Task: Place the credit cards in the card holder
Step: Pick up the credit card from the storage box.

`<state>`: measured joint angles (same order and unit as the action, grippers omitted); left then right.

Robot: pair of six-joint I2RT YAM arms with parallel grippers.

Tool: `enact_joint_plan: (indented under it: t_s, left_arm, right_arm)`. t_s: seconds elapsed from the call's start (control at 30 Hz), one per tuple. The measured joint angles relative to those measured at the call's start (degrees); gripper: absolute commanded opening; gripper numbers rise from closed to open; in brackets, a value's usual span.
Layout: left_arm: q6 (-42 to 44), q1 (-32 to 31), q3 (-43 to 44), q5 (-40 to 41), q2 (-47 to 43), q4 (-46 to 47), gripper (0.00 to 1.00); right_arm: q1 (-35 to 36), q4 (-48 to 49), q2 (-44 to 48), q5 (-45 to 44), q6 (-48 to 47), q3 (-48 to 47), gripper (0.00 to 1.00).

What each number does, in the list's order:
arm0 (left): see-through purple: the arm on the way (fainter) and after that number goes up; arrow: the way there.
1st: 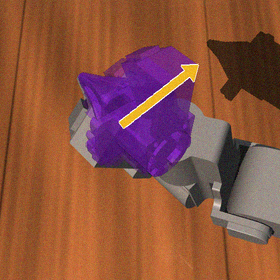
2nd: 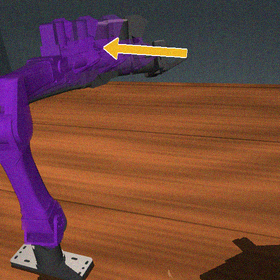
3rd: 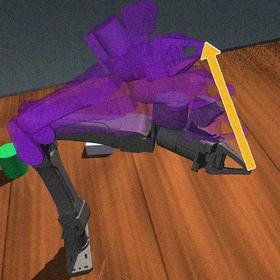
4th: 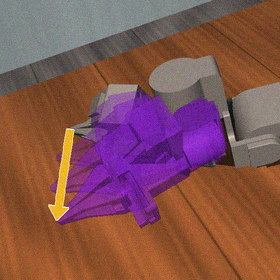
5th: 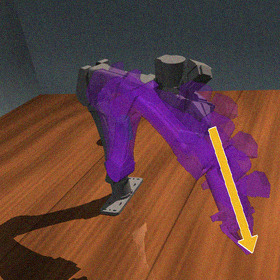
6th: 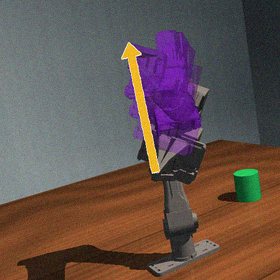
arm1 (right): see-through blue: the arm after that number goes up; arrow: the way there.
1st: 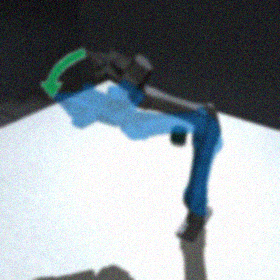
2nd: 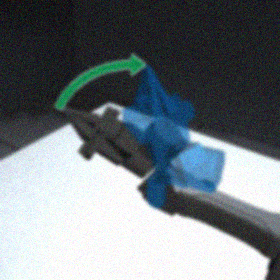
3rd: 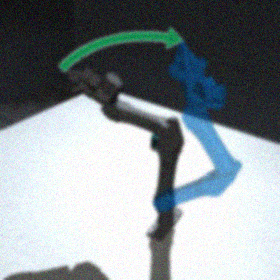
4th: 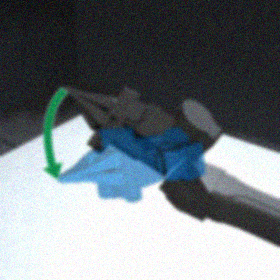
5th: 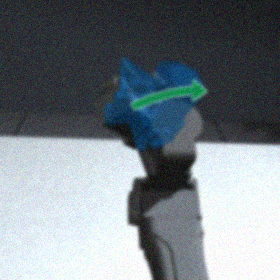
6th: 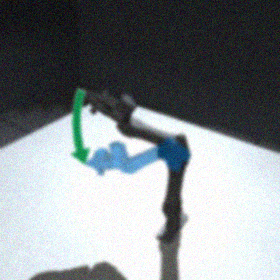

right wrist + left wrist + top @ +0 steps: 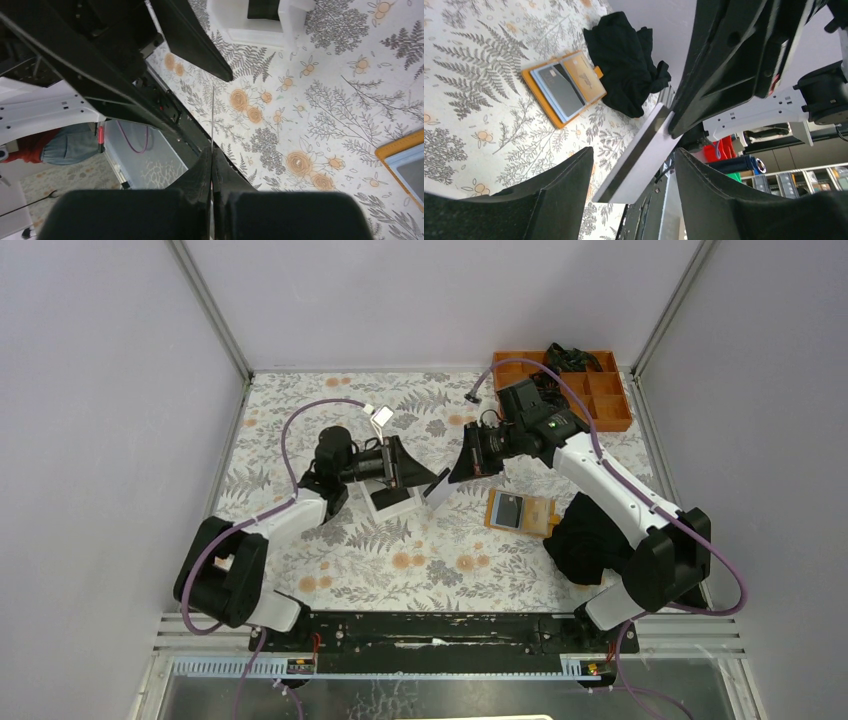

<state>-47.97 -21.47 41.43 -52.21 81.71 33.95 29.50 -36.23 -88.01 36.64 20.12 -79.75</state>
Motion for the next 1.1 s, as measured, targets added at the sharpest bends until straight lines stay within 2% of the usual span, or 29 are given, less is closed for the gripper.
enact_joint_plan:
  t_s: [0.17, 0.43, 0.6, 0.73, 0.8, 1.0, 1.1]
  left_arm:
    - [-0.55, 0.00, -0.33, -2.51, 1.68, 1.20, 0.64]
    - [-3.78, 0.04, -0.83, -5.81, 3.78, 6.49, 0.35]
    - [-6.32, 0.11, -0.90, -7.78, 5.25, 10.34, 0.22]
    - [-8.66, 0.39, -0.98, -8.79, 6.12, 13.66, 0.01]
    - [-9.88, 0.48, -1.05, -9.03, 6.40, 15.41, 0.00]
    - [-14.93, 0.52, -1.40, -9.14, 8.00, 21.70, 0.00]
    - [-17.27, 0.52, -1.84, -8.85, 9.09, 24.85, 0.00]
  right_arm:
    - [-0.79, 0.87, 0.00, 3.98, 0.52, 0.00, 0.00]
    - [-1.14, 1.03, -1.20, 8.07, 0.68, 0.00, 0.00]
    - [-1.95, 0.94, -2.82, 9.77, 0.66, 0.02, 0.00]
    - [-3.02, 0.87, -3.52, 11.13, 0.61, 0.00, 0.00]
    - [-3.63, 0.87, -3.85, 11.72, 0.63, 0.00, 0.01]
    - [-4.76, 1.46, -4.37, 13.22, 0.83, -0.13, 0.48]
    - [-5.29, 2.14, -4.44, 12.33, 1.31, -0.37, 0.59]
